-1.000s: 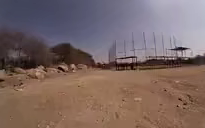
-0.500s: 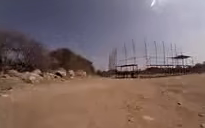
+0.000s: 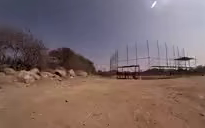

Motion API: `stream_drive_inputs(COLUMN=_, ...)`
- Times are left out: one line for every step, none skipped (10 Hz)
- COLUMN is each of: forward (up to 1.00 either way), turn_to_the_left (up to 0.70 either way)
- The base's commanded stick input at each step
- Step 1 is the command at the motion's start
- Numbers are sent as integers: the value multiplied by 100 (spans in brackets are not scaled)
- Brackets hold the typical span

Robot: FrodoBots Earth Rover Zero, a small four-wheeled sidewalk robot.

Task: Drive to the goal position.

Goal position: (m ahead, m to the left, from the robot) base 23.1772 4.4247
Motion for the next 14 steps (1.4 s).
stream_drive_inputs(forward=100, turn_to_the_left=-13)
stream_drive_inputs(forward=100, turn_to_the_left=-23)
stream_drive_inputs(forward=100, turn_to_the_left=-32)
stream_drive_inputs(forward=100, turn_to_the_left=-37)
stream_drive_inputs(forward=100, turn_to_the_left=-33)
stream_drive_inputs(forward=100, turn_to_the_left=-2)
stream_drive_inputs(forward=100, turn_to_the_left=0)
stream_drive_inputs(forward=100, turn_to_the_left=0)
stream_drive_inputs(forward=100, turn_to_the_left=0)
stream_drive_inputs(forward=100, turn_to_the_left=0)
stream_drive_inputs(forward=100, turn_to_the_left=0)
stream_drive_inputs(forward=100, turn_to_the_left=0)
stream_drive_inputs(forward=100, turn_to_the_left=0)
stream_drive_inputs(forward=100, turn_to_the_left=0)
